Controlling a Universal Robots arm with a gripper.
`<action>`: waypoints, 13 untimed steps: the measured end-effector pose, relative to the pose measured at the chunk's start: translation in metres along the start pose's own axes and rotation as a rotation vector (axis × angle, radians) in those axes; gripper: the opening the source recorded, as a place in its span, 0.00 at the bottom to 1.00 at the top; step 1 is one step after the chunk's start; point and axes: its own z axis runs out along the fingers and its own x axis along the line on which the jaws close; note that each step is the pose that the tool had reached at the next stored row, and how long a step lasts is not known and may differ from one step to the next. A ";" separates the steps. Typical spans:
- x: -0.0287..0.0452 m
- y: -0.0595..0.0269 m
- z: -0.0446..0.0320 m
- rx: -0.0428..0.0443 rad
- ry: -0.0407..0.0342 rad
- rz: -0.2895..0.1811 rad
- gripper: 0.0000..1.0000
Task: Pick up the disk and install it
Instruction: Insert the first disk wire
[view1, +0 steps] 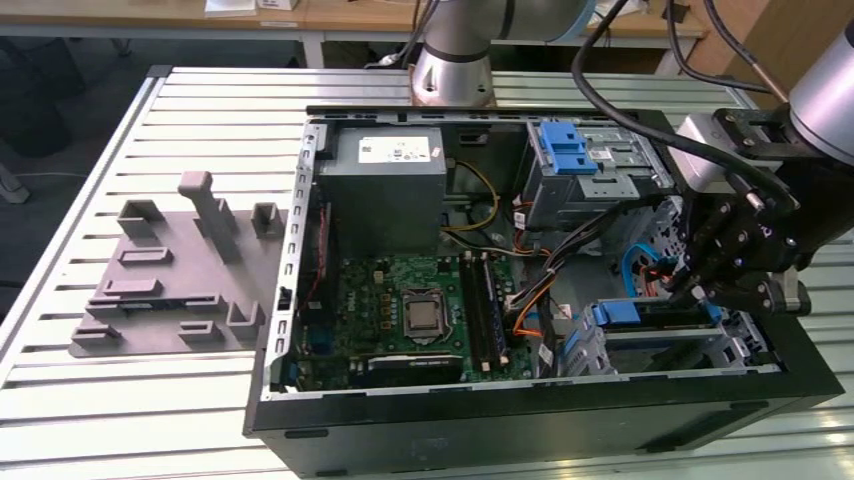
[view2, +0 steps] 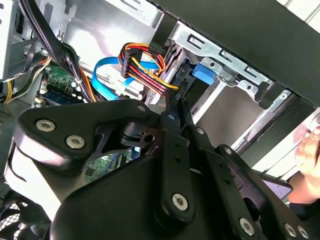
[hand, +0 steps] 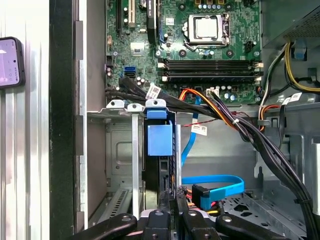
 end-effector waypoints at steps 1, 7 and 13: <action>0.0000 0.0000 0.0000 0.0000 0.0000 0.000 0.16; 0.0004 0.0000 0.0013 -0.0001 -0.0016 0.000 0.16; 0.0008 -0.0001 0.0028 -0.0001 -0.0021 0.000 0.16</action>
